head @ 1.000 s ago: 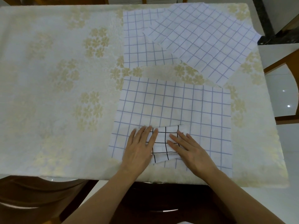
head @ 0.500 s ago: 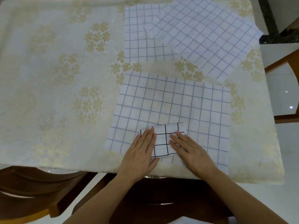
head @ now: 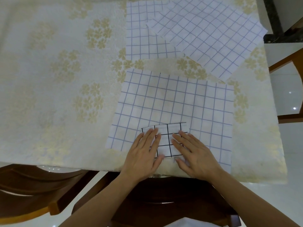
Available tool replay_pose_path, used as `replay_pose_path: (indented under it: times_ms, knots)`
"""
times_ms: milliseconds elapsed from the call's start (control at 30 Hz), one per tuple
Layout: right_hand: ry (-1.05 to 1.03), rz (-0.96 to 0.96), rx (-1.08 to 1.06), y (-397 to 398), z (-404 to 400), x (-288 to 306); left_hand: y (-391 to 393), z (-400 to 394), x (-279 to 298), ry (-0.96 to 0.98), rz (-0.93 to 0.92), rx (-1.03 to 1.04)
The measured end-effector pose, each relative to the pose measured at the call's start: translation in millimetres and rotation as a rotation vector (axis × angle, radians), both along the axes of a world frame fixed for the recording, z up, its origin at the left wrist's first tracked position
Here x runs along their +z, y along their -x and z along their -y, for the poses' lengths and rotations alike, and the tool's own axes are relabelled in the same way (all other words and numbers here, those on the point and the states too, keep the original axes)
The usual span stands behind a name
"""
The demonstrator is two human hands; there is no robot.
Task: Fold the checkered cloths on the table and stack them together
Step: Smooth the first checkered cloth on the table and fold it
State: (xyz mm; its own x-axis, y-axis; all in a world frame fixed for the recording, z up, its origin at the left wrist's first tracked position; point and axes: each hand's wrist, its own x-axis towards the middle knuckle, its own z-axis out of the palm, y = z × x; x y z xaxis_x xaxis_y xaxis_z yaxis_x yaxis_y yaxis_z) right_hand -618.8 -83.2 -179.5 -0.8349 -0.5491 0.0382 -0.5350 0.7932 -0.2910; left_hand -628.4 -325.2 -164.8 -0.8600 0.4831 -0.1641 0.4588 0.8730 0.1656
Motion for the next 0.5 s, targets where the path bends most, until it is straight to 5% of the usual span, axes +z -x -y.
replay_pose_path:
  times_ms: [100, 500]
  knots:
    - [0.010, -0.074, -0.059, 20.2, 18.0, 7.5, 17.5, -13.1, -0.2, -0.044, -0.090, 0.047]
    - [-0.229, 0.116, -0.155, 42.8, 32.6, -23.1, 35.6, -8.0, -35.7, 0.019, 0.007, 0.047]
